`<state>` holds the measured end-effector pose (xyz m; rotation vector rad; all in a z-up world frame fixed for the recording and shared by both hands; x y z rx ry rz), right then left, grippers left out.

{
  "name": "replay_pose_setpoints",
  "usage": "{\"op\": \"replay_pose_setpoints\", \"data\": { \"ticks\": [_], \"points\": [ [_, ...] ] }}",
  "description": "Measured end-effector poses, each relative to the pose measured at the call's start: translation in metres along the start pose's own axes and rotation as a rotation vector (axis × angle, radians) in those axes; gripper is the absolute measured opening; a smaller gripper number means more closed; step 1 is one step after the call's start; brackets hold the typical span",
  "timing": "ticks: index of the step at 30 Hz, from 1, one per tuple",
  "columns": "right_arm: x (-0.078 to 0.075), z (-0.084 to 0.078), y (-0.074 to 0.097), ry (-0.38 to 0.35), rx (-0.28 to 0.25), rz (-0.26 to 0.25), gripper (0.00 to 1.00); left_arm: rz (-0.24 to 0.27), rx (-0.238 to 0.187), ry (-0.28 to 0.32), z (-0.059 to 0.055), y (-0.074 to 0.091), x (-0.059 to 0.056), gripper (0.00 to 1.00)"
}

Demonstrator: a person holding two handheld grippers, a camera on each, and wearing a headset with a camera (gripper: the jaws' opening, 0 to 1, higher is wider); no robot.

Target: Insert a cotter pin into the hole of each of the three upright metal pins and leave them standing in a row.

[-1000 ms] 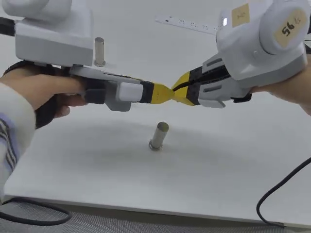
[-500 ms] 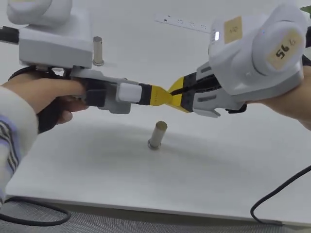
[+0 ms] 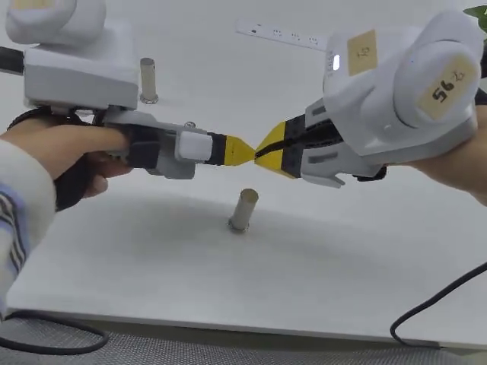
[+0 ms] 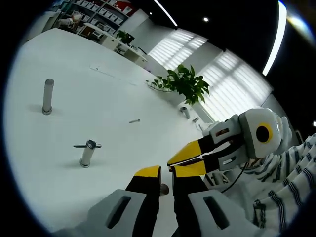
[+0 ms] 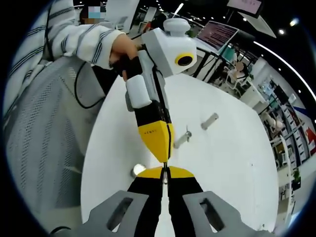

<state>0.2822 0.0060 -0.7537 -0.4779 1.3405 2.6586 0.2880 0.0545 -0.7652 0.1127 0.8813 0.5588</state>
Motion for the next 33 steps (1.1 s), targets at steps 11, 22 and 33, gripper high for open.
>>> {"op": "replay_pose_setpoints", "data": {
  "ticks": [11, 22, 33],
  "points": [
    [0.0, 0.0, 0.002, 0.018, 0.008, -0.006, 0.03, -0.015, 0.012, 0.026, -0.004, -0.002, -0.007, 0.05],
    [0.0, 0.001, 0.003, 0.023, 0.007, -0.004, 0.03, -0.043, 0.003, 0.083, -0.006, -0.003, -0.015, 0.02],
    [-0.001, 0.001, 0.004, 0.025, 0.002, -0.012, 0.03, -0.053, -0.013, 0.138, -0.004, 0.0, -0.014, 0.01]
  ]
}}
Point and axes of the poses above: the centre of the closed fingertips' face, and the gripper's own axes: y roughly backward along the fingers, x roughly to its left, z roughly out of its top, the point moved 3 cm from there along y, roughly backward along the fingers, and after that the axes turned 1 degree about -y, right-handed, at the moved point
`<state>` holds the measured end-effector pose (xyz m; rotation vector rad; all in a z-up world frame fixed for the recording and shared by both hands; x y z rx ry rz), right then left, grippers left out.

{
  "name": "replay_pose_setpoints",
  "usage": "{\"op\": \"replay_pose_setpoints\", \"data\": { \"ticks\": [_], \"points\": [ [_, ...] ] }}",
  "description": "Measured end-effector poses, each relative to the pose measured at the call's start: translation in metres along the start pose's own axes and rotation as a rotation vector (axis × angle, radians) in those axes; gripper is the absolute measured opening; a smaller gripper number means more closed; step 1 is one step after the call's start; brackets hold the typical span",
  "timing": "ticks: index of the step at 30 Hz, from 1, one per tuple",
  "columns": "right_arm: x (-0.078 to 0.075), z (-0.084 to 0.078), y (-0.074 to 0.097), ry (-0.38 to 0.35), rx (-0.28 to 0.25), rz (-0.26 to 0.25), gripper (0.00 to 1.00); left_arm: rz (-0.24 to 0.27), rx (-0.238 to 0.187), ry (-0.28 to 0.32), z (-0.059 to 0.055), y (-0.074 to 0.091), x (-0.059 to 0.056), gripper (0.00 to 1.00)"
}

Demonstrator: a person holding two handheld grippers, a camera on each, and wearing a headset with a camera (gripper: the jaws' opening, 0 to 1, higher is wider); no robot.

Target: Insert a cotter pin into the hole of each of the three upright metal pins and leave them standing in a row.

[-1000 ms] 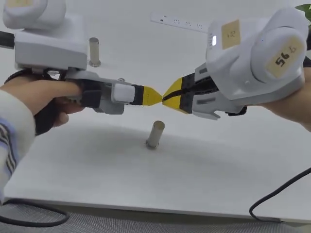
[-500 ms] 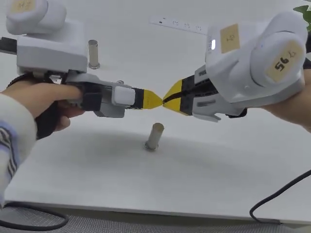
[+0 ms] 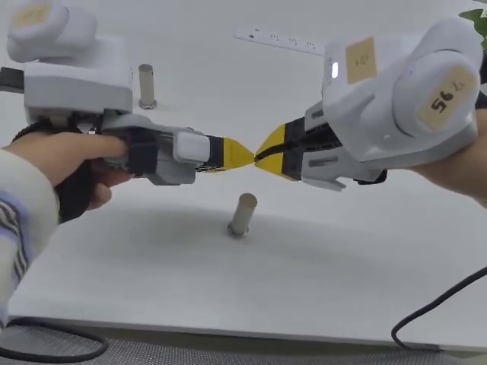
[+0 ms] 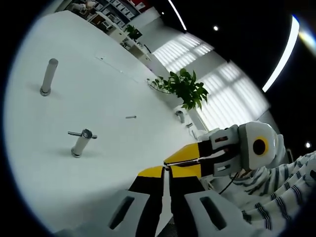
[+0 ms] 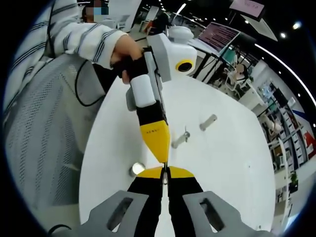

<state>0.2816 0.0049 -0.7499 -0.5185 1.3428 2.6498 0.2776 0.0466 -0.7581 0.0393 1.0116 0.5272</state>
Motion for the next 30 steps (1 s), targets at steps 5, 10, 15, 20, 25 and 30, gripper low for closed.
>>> {"op": "replay_pose_setpoints", "data": {
  "ticks": [5, 10, 15, 20, 25, 30],
  "points": [
    [0.001, 0.0, 0.001, 0.006, 0.0, -0.001, 0.03, -0.003, 0.001, 0.016, 0.0, 0.0, -0.001, 0.01],
    [0.002, 0.0, 0.001, 0.014, 0.001, 0.0, 0.03, -0.002, 0.011, -0.001, -0.002, 0.001, -0.002, 0.01],
    [0.001, 0.001, 0.003, 0.014, -0.003, -0.006, 0.03, -0.008, 0.002, -0.006, -0.001, 0.002, -0.004, 0.0],
    [0.001, 0.002, 0.004, 0.012, -0.007, -0.008, 0.03, -0.01, 0.003, -0.049, -0.001, 0.002, -0.007, 0.0],
    [0.0, 0.003, 0.006, 0.028, -0.007, -0.012, 0.03, -0.017, 0.001, -0.067, 0.0, 0.002, -0.009, 0.0],
    [-0.001, 0.003, 0.007, 0.026, -0.012, -0.019, 0.03, -0.027, -0.006, -0.073, 0.001, 0.002, -0.011, 0.0]
  ]
}}
Point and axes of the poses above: the centre of the closed fingertips' face, and the gripper's own axes: y roughly backward along the fingers, x roughly to its left, z roughly out of its top, the point moved 3 cm from there along y, roughly backward along the fingers, and after that the axes turned 1 degree about -y, right-handed, at the moved point
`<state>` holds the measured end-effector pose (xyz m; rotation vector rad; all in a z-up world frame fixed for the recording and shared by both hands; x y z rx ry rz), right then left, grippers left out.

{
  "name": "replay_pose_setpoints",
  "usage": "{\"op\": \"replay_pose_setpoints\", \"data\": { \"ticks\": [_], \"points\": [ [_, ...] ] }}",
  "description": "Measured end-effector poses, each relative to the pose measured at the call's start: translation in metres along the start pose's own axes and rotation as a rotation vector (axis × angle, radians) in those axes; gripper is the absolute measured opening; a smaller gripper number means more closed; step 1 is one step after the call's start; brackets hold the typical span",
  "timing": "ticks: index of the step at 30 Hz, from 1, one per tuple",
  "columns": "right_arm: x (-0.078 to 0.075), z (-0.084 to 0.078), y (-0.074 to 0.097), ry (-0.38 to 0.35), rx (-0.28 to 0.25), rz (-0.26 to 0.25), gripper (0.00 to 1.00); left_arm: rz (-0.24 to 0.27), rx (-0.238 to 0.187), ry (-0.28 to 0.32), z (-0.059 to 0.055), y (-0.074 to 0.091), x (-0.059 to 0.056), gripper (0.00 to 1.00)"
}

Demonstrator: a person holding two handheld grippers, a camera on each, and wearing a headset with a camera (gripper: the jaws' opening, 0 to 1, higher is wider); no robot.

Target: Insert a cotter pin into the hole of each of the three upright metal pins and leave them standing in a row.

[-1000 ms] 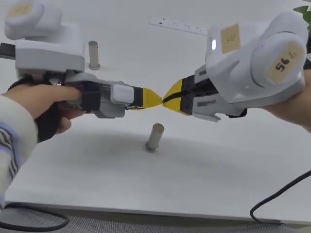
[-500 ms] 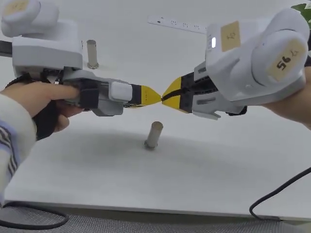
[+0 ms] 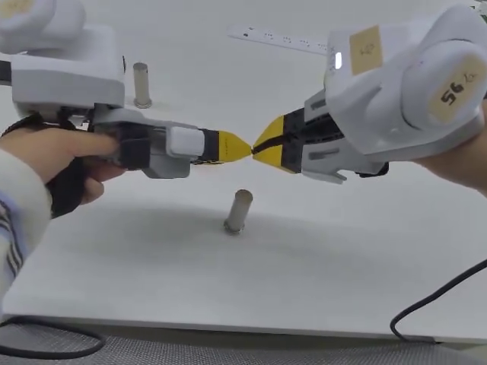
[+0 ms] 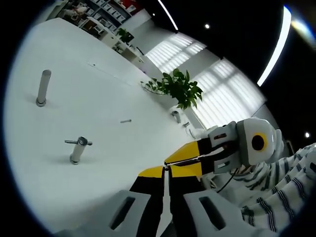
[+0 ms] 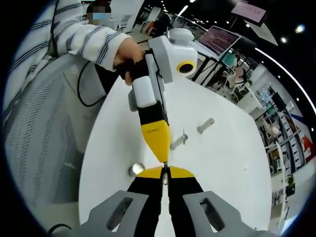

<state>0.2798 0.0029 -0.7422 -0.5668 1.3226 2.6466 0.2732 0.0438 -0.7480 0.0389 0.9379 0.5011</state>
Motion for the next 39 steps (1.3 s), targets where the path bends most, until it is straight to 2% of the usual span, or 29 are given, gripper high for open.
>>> {"op": "replay_pose_setpoints", "data": {
  "ticks": [3, 5, 6, 7, 16, 22, 26, 33, 35, 37, 39],
  "points": [
    [-0.001, 0.001, 0.001, 0.008, 0.0, -0.006, 0.03, -0.007, -0.01, 0.018, 0.003, 0.0, 0.002, 0.0],
    [-0.003, 0.001, 0.003, 0.016, 0.005, -0.016, 0.03, -0.018, -0.029, 0.114, 0.005, -0.001, 0.002, 0.01],
    [-0.003, 0.001, 0.003, 0.018, 0.006, -0.014, 0.03, -0.018, -0.025, 0.095, 0.006, 0.0, 0.011, 0.01],
    [-0.005, 0.002, 0.003, 0.019, 0.007, -0.021, 0.03, -0.021, -0.036, 0.105, 0.008, 0.0, 0.012, 0.01],
    [-0.005, 0.003, 0.002, 0.018, 0.006, -0.026, 0.03, -0.033, -0.062, 0.154, 0.01, 0.0, 0.014, 0.02],
    [-0.003, 0.004, 0.003, 0.023, 0.01, -0.02, 0.03, -0.026, -0.069, 0.151, 0.013, 0.002, 0.018, 0.01],
    [-0.004, 0.005, 0.004, 0.013, 0.009, -0.017, 0.03, -0.03, -0.064, 0.139, 0.013, 0.002, 0.015, 0.01],
    [-0.002, 0.005, 0.006, 0.036, 0.017, -0.014, 0.03, -0.03, -0.044, 0.12, 0.01, 0.002, 0.012, 0.01],
    [-0.002, 0.005, 0.006, 0.036, 0.016, -0.014, 0.03, -0.027, -0.039, 0.096, 0.01, 0.002, 0.011, 0.01],
    [-0.001, 0.004, 0.007, 0.03, 0.013, -0.012, 0.03, -0.018, -0.03, 0.043, 0.011, 0.002, 0.01, 0.01],
    [-0.001, 0.004, 0.007, 0.023, 0.008, -0.013, 0.03, -0.017, -0.028, 0.038, 0.009, 0.001, 0.006, 0.0]
  ]
}}
Point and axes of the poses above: the centre of the closed fingertips' face, and the gripper's own axes: y roughly backward along the fingers, x roughly to its left, z roughly out of its top, the point moved 3 cm from there along y, roughly backward along the fingers, and after that the axes turned 1 degree about -y, right-handed, at the moved point
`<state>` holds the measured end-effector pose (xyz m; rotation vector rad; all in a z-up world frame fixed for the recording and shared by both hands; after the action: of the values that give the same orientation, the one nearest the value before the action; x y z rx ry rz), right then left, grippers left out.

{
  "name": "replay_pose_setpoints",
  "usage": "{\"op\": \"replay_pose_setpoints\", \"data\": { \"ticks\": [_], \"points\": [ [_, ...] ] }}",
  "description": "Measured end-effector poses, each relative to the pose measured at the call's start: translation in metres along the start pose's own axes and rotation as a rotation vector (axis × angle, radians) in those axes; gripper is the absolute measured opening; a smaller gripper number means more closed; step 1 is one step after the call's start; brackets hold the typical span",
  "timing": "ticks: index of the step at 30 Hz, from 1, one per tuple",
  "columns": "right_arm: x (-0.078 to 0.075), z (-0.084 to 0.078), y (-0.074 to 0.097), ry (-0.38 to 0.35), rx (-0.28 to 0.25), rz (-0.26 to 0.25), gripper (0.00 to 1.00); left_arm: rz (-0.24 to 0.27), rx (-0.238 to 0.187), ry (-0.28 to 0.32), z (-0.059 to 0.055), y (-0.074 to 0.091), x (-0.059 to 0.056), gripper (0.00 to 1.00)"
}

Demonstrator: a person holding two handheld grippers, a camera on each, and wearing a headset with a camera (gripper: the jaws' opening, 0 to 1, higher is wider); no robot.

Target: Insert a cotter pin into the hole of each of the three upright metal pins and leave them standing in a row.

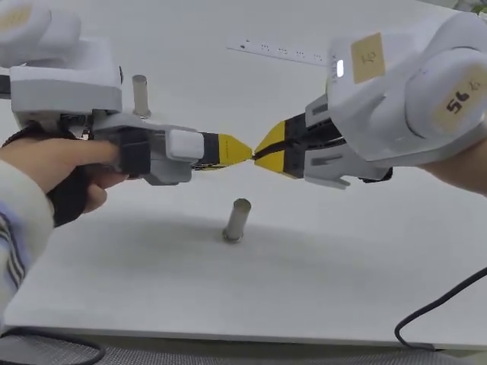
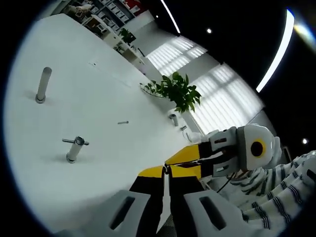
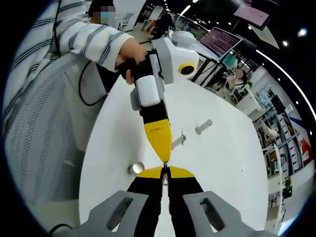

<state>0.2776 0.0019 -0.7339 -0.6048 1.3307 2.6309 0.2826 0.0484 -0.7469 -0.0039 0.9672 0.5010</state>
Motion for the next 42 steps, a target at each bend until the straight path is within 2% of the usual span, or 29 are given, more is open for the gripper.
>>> {"op": "replay_pose_setpoints", "data": {
  "ticks": [3, 9, 11, 12, 13, 14, 16, 18, 20, 22, 25, 26, 28, 29, 30, 32, 33, 37, 40, 42],
  "points": [
    [0.001, 0.001, 0.002, -0.012, -0.02, 0.004, 0.04, -0.003, 0.011, -0.003, 0.0, 0.002, 0.0, 0.0],
    [0.001, 0.004, 0.004, 0.008, -0.034, -0.008, 0.05, 0.001, 0.014, -0.031, 0.004, 0.005, -0.004, 0.0],
    [0.0, 0.004, 0.005, 0.002, -0.034, -0.017, 0.09, -0.016, 0.007, -0.045, 0.007, 0.008, -0.009, 0.0],
    [0.0, 0.004, 0.005, -0.002, -0.042, -0.012, 0.14, -0.017, 0.002, -0.059, 0.008, 0.009, -0.011, 0.0],
    [0.001, 0.005, 0.006, -0.015, -0.054, -0.013, 0.16, -0.014, 0.003, -0.066, 0.009, 0.011, -0.012, 0.0],
    [0.002, 0.006, 0.007, -0.028, -0.077, -0.007, 0.15, -0.012, 0.006, -0.073, 0.009, 0.011, -0.012, 0.0],
    [0.003, 0.006, 0.009, -0.072, -0.09, 0.002, 0.13, -0.006, 0.012, -0.087, 0.009, 0.013, -0.011, 0.0],
    [0.002, 0.004, 0.01, -0.082, -0.089, 0.004, 0.14, -0.013, 0.02, -0.135, 0.007, 0.016, -0.01, 0.0],
    [0.003, 0.003, 0.012, -0.124, -0.105, 0.015, 0.15, -0.028, 0.042, -0.211, 0.005, 0.019, -0.011, 0.0],
    [0.007, 0.002, 0.014, -0.204, -0.135, 0.05, 0.17, -0.04, 0.056, -0.289, 0.003, 0.021, -0.015, 0.0],
    [0.013, 0.003, 0.017, -0.304, -0.184, 0.119, 0.17, -0.063, 0.084, -0.353, 0.0, 0.023, -0.02, 0.0],
    [0.015, 0.004, 0.018, -0.318, -0.193, 0.14, 0.17, -0.066, 0.087, -0.391, 0.0, 0.024, -0.021, 0.0],
    [0.018, 0.006, 0.02, -0.343, -0.213, 0.149, 0.16, -0.076, 0.096, -0.415, -0.001, 0.025, -0.024, 0.0],
    [0.021, 0.007, 0.021, -0.37, -0.225, 0.169, 0.16, -0.089, 0.1, -0.424, -0.001, 0.026, -0.026, 0.0],
    [0.021, 0.008, 0.021, -0.381, -0.238, 0.172, 0.16, -0.115, 0.108, -0.468, -0.001, 0.027, -0.03, 0.0],
    [0.025, 0.013, 0.022, -0.413, -0.282, 0.194, 0.15, -0.142, 0.118, -0.519, -0.002, 0.028, -0.036, 0.0],
    [0.025, 0.014, 0.023, -0.437, -0.292, 0.193, 0.15, -0.151, 0.124, -0.538, -0.003, 0.028, -0.038, 0.0],
    [0.026, 0.014, 0.024, -0.444, -0.301, 0.205, 0.13, -0.176, 0.135, -0.596, -0.005, 0.028, -0.044, 0.0],
    [0.028, 0.013, 0.024, -0.445, -0.301, 0.216, 0.1, -0.191, 0.135, -0.616, -0.007, 0.027, -0.045, 0.0],
    [0.031, 0.012, 0.025, -0.448, -0.298, 0.231, 0.07, -0.19, 0.153, -0.618, -0.01, 0.027, -0.044, 0.0]
  ]
}}
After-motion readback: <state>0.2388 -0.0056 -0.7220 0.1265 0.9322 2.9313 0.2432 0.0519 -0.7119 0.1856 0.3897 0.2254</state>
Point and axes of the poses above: the centre of the closed fingertips' face, and the gripper's own axes: y roughly backward along the fingers, x roughly to its left, z roughly out of its top, the point moved 3 cm from there along y, roughly backward along the fingers, and after that the axes turned 1 degree about -y, right-handed, at the moved point
